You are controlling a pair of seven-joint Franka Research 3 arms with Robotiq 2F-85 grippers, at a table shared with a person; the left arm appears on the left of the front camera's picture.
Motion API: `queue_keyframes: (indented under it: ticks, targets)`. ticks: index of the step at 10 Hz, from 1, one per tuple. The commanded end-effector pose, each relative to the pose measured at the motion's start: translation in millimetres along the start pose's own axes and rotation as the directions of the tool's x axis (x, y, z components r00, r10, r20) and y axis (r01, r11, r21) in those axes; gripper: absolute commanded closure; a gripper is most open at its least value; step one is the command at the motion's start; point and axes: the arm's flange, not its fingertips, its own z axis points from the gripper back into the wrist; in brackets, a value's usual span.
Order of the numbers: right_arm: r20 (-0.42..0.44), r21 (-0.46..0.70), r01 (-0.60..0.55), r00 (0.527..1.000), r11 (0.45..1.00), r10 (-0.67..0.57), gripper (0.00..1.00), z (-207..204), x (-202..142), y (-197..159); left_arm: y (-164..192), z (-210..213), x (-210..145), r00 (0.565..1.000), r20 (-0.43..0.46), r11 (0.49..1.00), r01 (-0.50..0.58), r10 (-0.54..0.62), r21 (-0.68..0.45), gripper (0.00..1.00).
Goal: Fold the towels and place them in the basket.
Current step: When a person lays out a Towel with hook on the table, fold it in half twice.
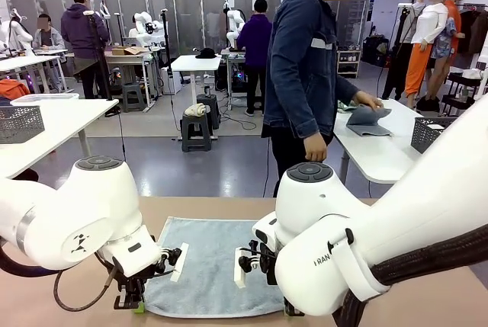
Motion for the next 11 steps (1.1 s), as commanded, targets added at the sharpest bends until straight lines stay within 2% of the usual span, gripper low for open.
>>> queue_keyframes:
  ticks: [1,3,4,6,7,9,11]
  targets:
    - [0.012,0.041,-0.023,1.0,0.999,0.022,1.0,5.9,-2.2,-4.6,-15.8,-1.3,-8.8,1.0,-0.028,1.0,0.0,0.0,-0.007,1.0]
    - [-0.033,0.039,0.026,0.999,0.999,-0.025,1.0,5.8,-2.7,-6.5,-16.7,-0.8,-9.7,1.0,-0.02,1.0,-0.014,0.015,0.017,1.0]
    - [0.001,0.011,-0.008,1.0,1.0,0.008,1.0,1.0,0.0,-1.3,0.0,0.0,0.0,1.0,0.0,1.0,0.0,0.0,0.0,1.0]
    - [0.001,0.011,-0.008,1.0,1.0,0.008,1.0,1.0,0.0,-1.3,0.0,0.0,0.0,1.0,0.0,1.0,0.0,0.0,0.0,1.0]
    - [-0.007,0.019,-0.005,1.0,1.0,0.005,0.93,1.2,-0.7,-2.1,0.2,0.4,0.1,1.0,0.001,1.0,0.0,0.0,0.001,0.93]
    - [0.057,-0.003,-0.051,0.997,0.999,0.051,0.93,15.3,-2.6,-19.8,9.1,17.4,7.4,1.0,-0.016,0.999,0.008,-0.007,0.037,0.93]
    - [0.066,-0.035,-0.07,0.995,0.997,0.072,0.93,32.3,2.4,-51.1,33.4,37.9,16.9,1.0,-0.003,0.996,0.001,-0.001,0.089,0.93]
